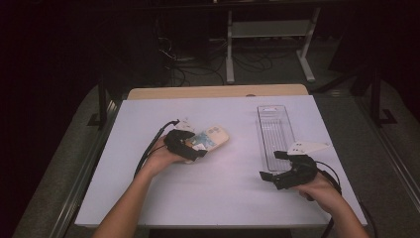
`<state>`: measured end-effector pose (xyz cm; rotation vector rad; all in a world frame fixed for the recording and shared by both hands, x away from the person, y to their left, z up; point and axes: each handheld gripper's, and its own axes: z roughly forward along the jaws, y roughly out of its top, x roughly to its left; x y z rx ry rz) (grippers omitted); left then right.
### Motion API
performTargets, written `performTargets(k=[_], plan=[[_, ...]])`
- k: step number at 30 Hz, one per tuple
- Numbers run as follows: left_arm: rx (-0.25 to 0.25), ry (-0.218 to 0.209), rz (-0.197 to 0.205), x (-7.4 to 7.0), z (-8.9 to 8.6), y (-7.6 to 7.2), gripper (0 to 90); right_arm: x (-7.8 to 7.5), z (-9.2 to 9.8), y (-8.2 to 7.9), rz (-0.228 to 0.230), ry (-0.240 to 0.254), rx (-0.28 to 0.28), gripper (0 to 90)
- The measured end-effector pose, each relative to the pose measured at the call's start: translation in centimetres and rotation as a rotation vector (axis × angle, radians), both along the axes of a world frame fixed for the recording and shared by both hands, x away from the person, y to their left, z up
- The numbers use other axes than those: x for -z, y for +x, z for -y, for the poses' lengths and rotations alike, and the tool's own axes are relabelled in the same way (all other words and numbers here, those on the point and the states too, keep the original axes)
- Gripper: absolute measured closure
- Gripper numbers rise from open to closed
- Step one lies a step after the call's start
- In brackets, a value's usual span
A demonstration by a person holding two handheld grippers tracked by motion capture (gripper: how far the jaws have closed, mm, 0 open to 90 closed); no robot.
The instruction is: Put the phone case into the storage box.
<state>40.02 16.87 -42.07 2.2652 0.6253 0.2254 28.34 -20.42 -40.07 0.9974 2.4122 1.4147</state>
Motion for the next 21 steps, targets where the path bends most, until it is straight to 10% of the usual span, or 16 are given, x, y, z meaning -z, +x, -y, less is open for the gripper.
performTargets(k=[21], plan=[[0.108, -0.009, 0.021, -4.7, -1.7, -2.5, 11.1, 0.0, 0.0, 0.0, -0.002, -0.004, 0.0, 5.9]])
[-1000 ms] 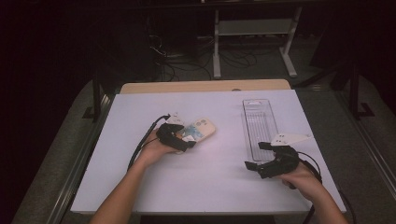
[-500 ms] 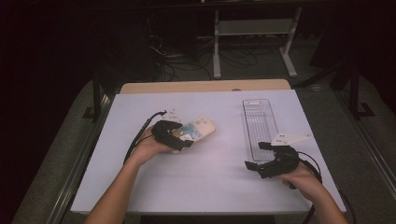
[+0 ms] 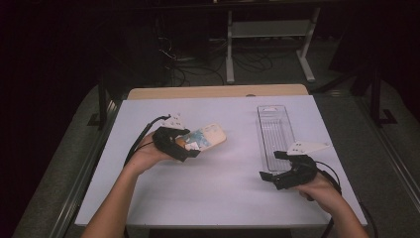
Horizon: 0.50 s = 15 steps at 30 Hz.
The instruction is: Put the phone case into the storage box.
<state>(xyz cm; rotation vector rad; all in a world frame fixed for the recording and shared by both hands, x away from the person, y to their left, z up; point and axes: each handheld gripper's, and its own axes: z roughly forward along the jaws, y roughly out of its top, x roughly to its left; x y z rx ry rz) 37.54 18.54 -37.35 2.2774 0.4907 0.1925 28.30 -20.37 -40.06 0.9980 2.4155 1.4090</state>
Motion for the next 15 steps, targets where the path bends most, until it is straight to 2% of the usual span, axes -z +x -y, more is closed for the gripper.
performTargets(k=[4, 11, 15], plan=[[0.035, 0.015, 0.007, -0.3, -0.1, -0.8, 11.1, 0.0, 0.0, 0.0, 0.0, -0.001, 0.0, 5.9], [0.078, -0.009, -0.01, -0.6, -1.0, -2.1, 11.1, 0.0, 0.0, 0.1, -0.004, 0.0, 0.001, 5.9], [0.096, -0.018, -0.007, -0.8, -1.7, -2.3, 11.1, -0.1, 0.0, 0.1, -0.015, 0.0, -0.008, 6.0]])
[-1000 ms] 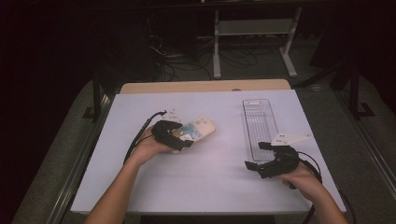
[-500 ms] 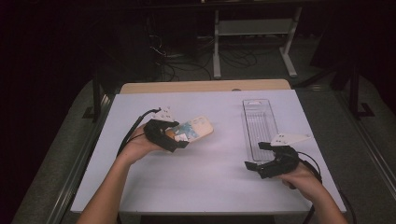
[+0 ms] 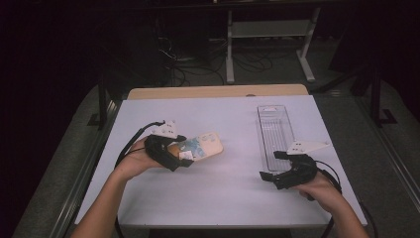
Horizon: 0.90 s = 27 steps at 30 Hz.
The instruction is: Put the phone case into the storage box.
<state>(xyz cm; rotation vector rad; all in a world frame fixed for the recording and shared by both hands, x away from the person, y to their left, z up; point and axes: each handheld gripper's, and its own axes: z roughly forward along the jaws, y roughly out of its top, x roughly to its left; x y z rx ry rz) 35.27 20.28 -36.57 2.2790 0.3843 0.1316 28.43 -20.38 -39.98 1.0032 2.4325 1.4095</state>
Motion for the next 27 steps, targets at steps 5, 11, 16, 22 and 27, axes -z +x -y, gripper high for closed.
performTargets(k=[5, 11, 16, 22, 27], plan=[[0.026, -0.008, -0.014, -0.1, -0.1, -0.2, 11.1, 0.0, 0.0, 0.1, -0.003, 0.004, -0.007, 6.0], [0.066, -0.015, -0.024, -0.1, 0.5, -0.7, 11.1, -0.2, 0.1, 0.2, -0.011, -0.003, -0.011, 6.0], [0.08, -0.025, -0.025, -0.2, 0.5, -0.8, 11.0, -0.4, 0.0, 0.3, -0.006, -0.013, -0.012, 6.0], [0.096, -0.03, -0.028, -0.1, 0.7, -0.8, 11.1, -1.2, 0.2, 0.6, 0.002, -0.016, -0.017, 6.0], [0.114, -0.031, -0.032, -0.1, 1.0, -0.8, 11.1, -2.0, 0.3, 1.2, 0.014, -0.016, -0.022, 6.0]])
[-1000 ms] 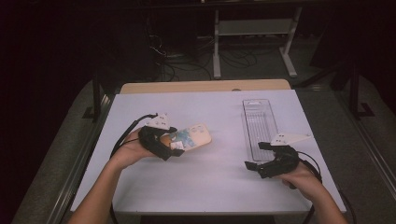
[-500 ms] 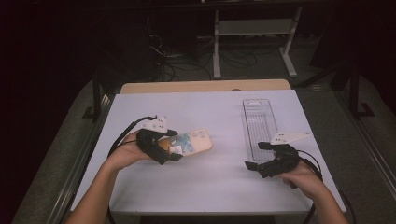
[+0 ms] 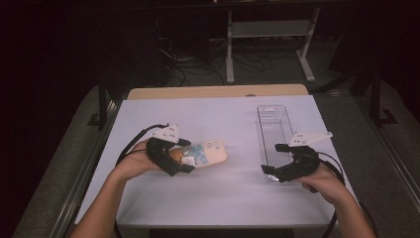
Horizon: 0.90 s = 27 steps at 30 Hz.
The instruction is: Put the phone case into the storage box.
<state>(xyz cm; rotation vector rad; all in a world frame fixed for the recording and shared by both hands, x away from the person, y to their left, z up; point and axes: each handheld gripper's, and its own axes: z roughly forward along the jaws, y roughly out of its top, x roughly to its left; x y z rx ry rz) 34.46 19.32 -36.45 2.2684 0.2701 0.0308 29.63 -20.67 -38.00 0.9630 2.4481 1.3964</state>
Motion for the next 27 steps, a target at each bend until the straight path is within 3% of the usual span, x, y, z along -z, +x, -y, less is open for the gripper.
performTargets(k=[13, 16, 27], plan=[[0.027, -0.001, -0.006, 0.1, 0.2, 0.1, 11.0, -0.8, -1.3, 1.5, -0.013, -0.028, -0.085, 5.6], [0.031, -0.001, -0.008, 0.2, 0.3, 0.0, 11.0, -0.9, -1.4, 1.8, -0.026, -0.016, -0.098, 5.0], [0.047, 0.01, -0.006, 0.3, 0.8, -0.1, 11.0, -1.9, -3.0, 2.9, -0.017, -0.038, -0.159, 1.0]])
